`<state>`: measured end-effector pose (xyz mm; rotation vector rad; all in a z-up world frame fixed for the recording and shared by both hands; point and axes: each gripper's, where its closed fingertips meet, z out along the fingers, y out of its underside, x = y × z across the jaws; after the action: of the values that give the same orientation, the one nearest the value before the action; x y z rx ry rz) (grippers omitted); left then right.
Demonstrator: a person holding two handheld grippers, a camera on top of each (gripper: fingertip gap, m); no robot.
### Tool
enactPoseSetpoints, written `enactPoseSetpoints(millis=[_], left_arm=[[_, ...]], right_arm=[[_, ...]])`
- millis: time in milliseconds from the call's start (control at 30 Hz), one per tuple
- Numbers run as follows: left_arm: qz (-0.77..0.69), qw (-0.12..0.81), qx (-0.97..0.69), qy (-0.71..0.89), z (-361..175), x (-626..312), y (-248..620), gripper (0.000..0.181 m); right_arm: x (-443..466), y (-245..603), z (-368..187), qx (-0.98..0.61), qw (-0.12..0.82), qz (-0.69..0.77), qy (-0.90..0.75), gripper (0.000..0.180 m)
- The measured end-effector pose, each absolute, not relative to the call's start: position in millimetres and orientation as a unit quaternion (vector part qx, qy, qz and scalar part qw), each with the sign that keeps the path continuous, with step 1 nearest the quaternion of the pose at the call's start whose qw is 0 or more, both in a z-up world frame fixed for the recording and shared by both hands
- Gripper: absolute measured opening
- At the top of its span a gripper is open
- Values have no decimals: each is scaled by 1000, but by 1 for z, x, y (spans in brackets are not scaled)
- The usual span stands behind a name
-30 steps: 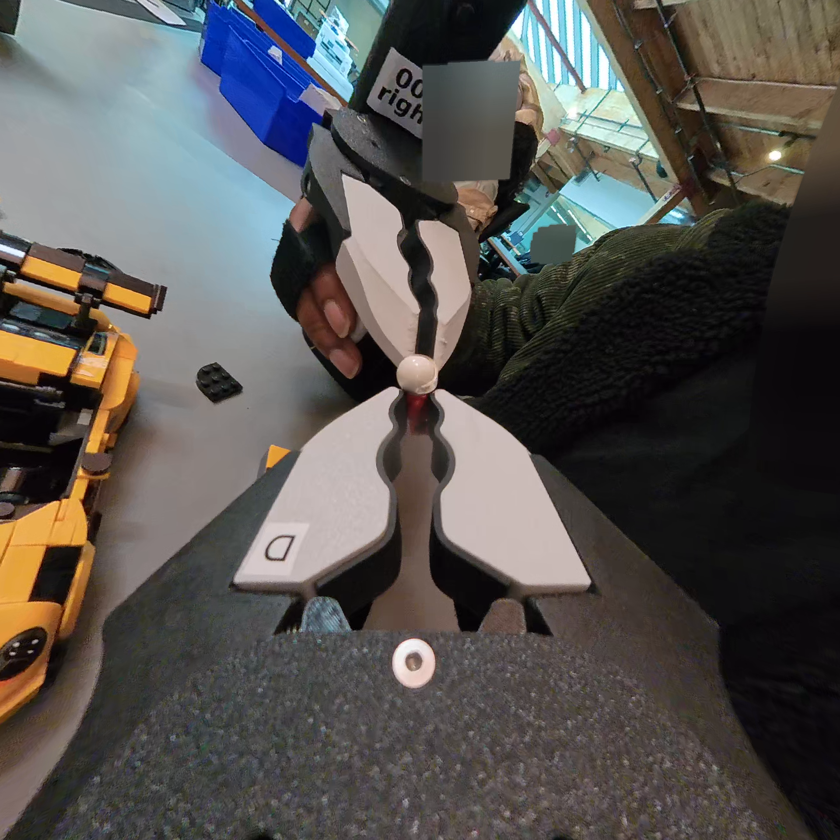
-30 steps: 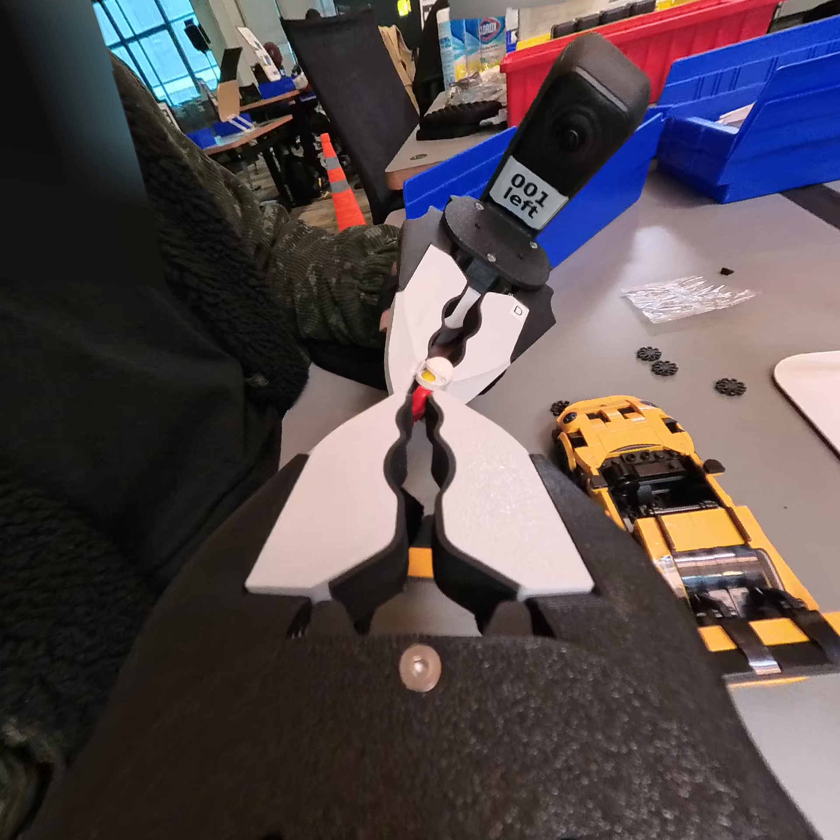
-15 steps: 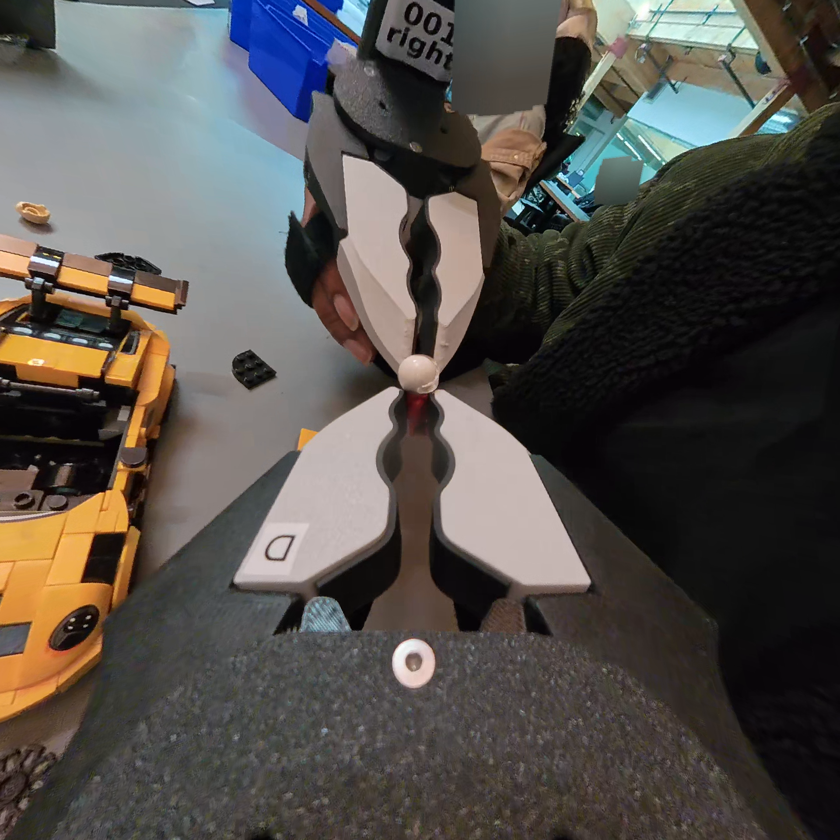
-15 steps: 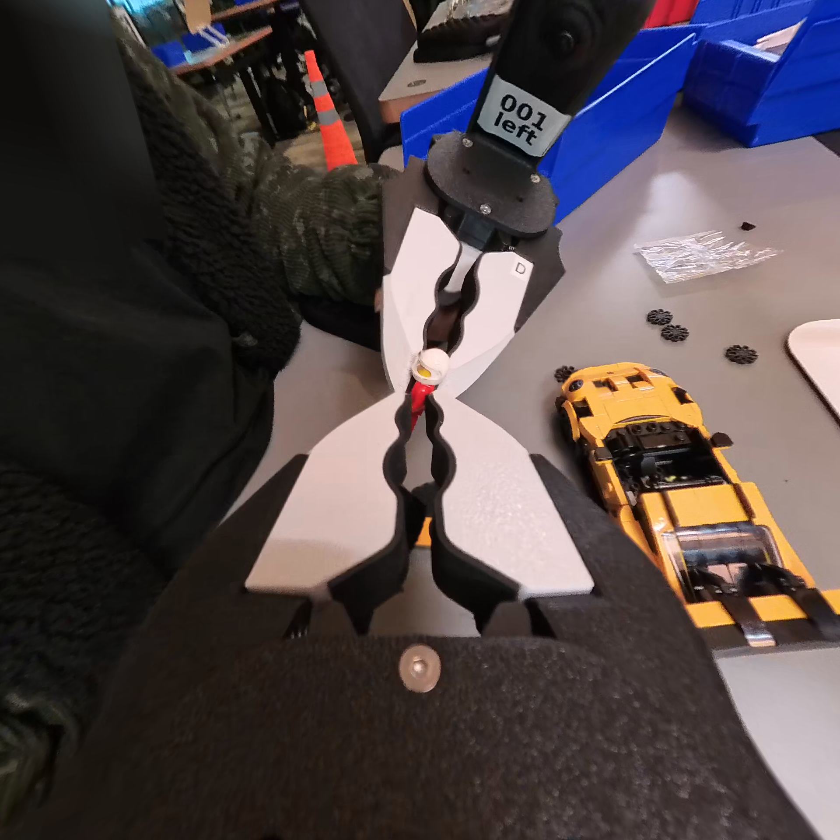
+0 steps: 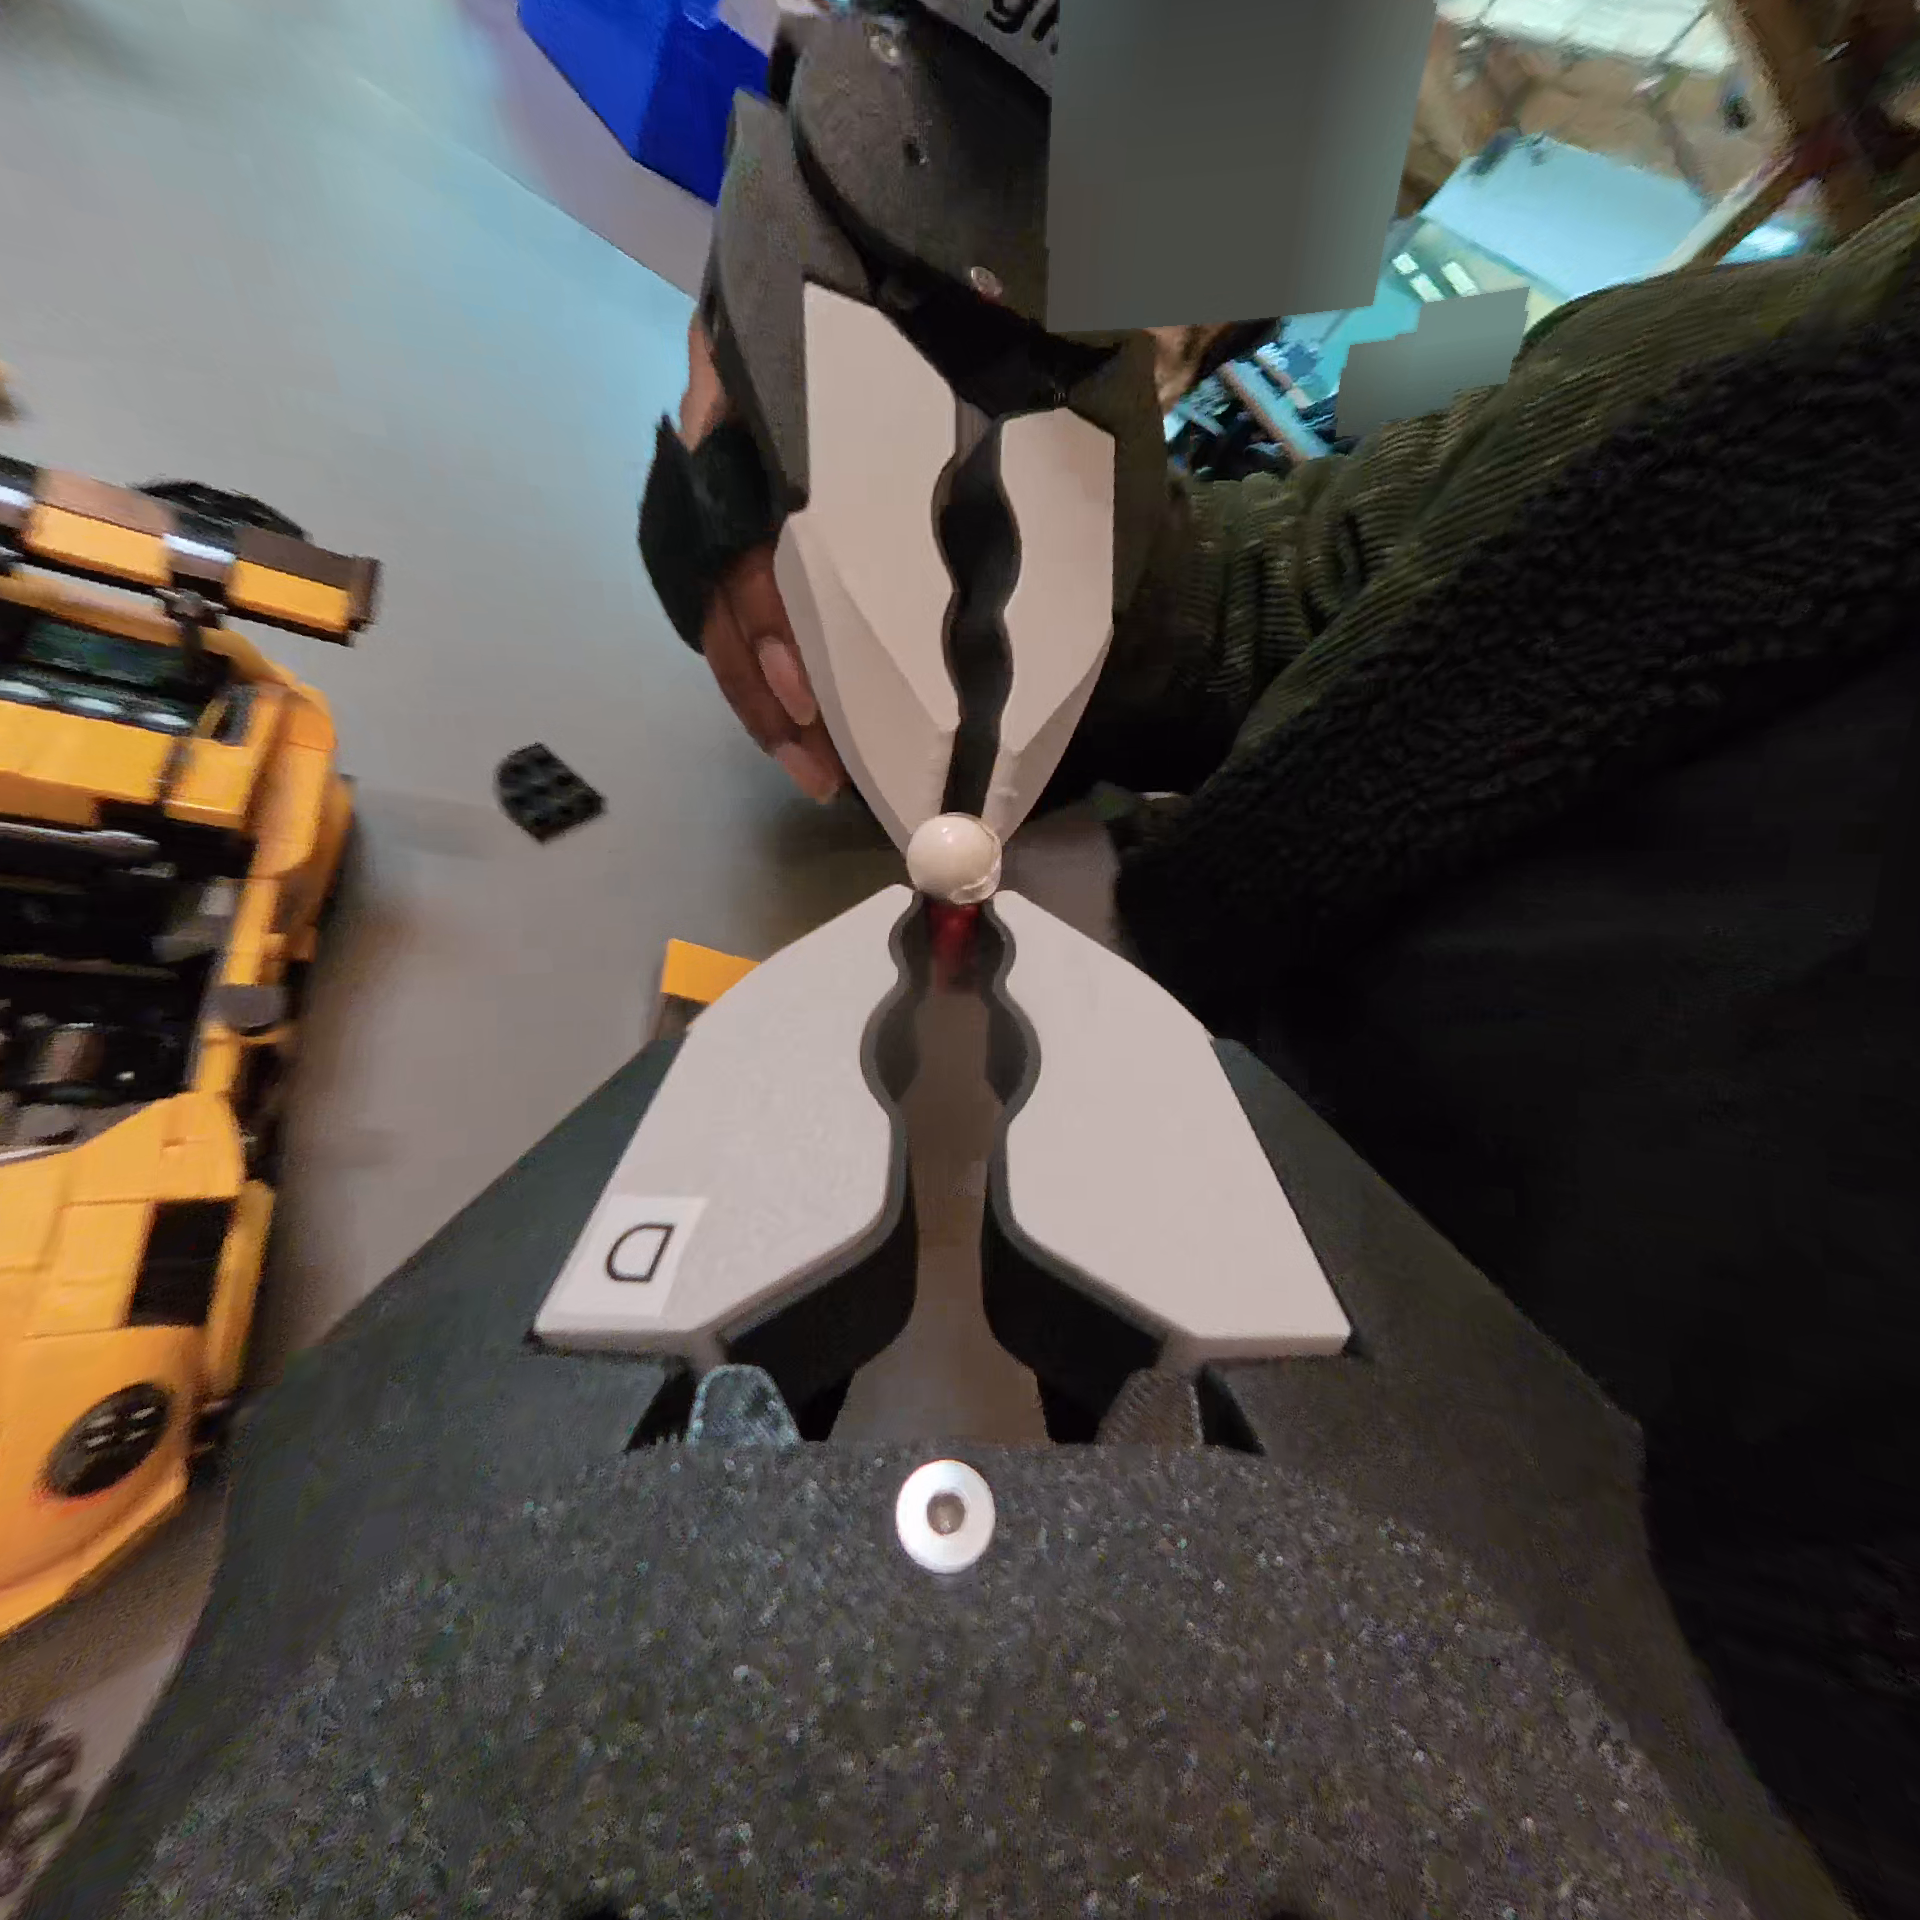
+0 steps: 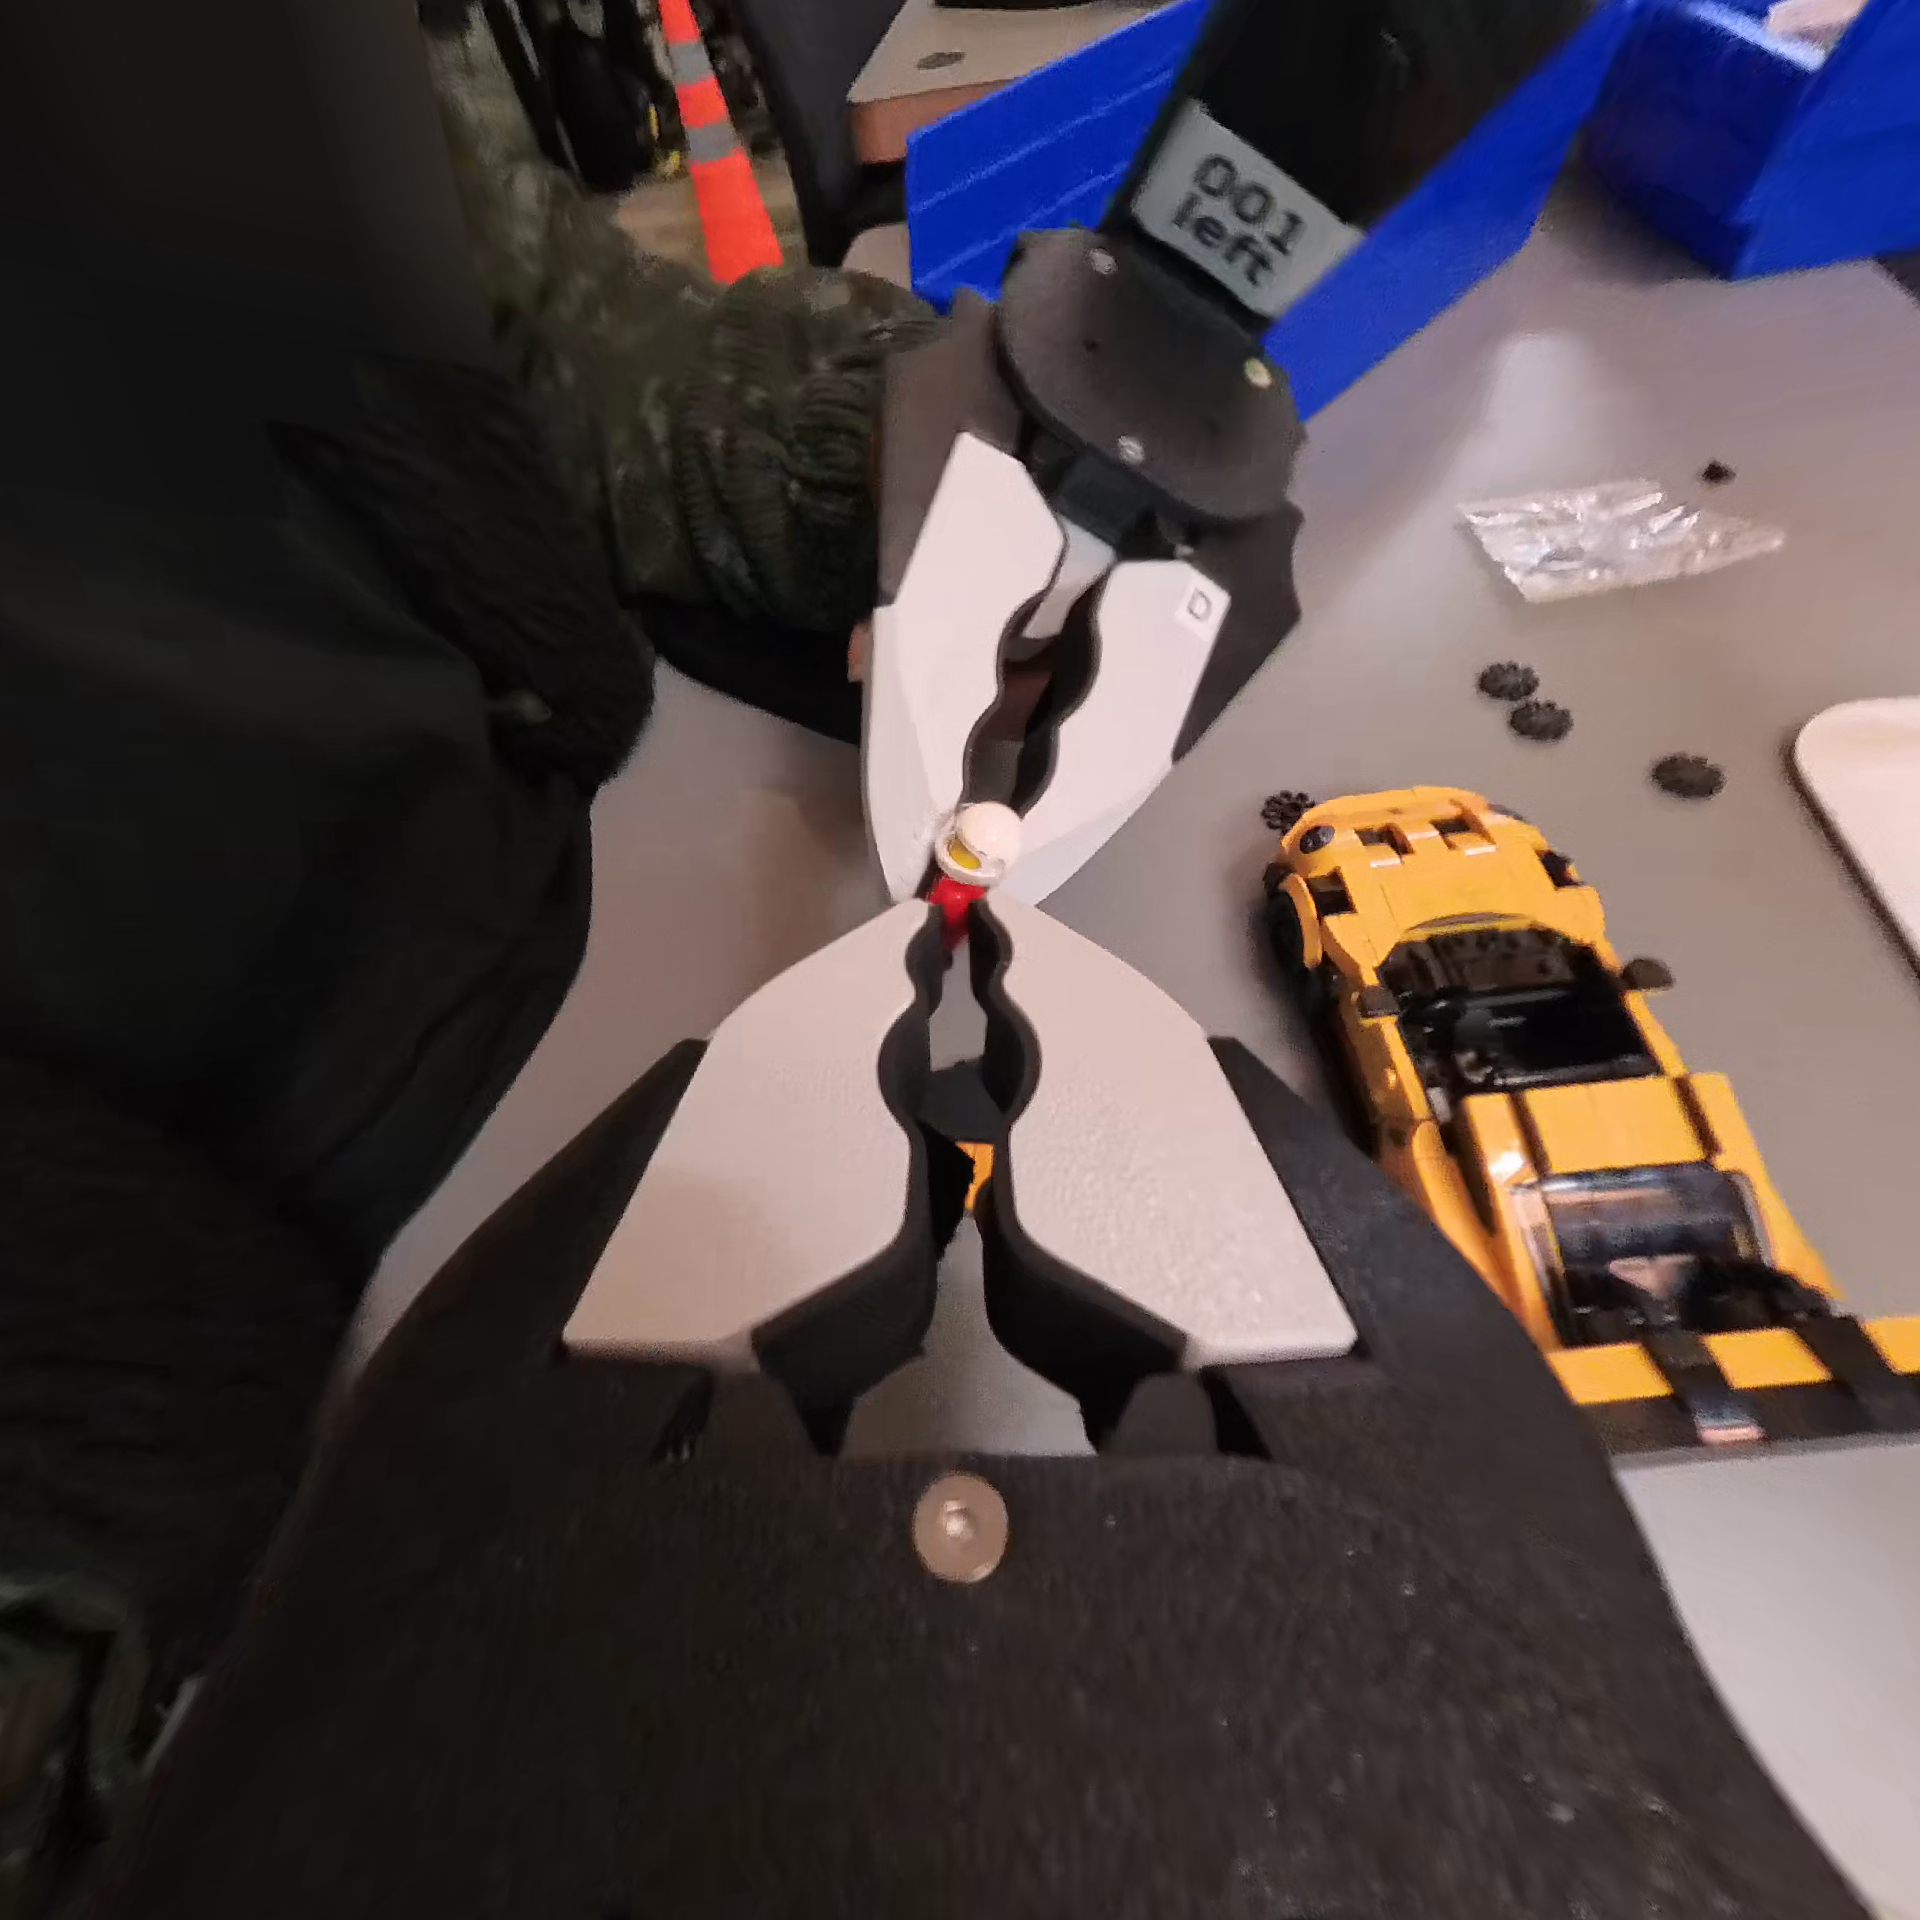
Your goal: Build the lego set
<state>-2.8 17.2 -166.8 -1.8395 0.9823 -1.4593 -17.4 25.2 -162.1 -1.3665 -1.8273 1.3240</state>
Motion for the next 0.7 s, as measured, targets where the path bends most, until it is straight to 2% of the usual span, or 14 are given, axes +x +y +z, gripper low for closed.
enactPoseSetpoints(millis=[367, 700], left_arm=[[-305, 458, -714, 434, -178, -21, 52, 8], [-205, 512, -703, 448, -176, -30, 64, 8]], right_arm=[[-32, 51, -168, -616, 179, 567, -517, 4], [-38, 61, -165, -647, 130, 630, -409, 4]])
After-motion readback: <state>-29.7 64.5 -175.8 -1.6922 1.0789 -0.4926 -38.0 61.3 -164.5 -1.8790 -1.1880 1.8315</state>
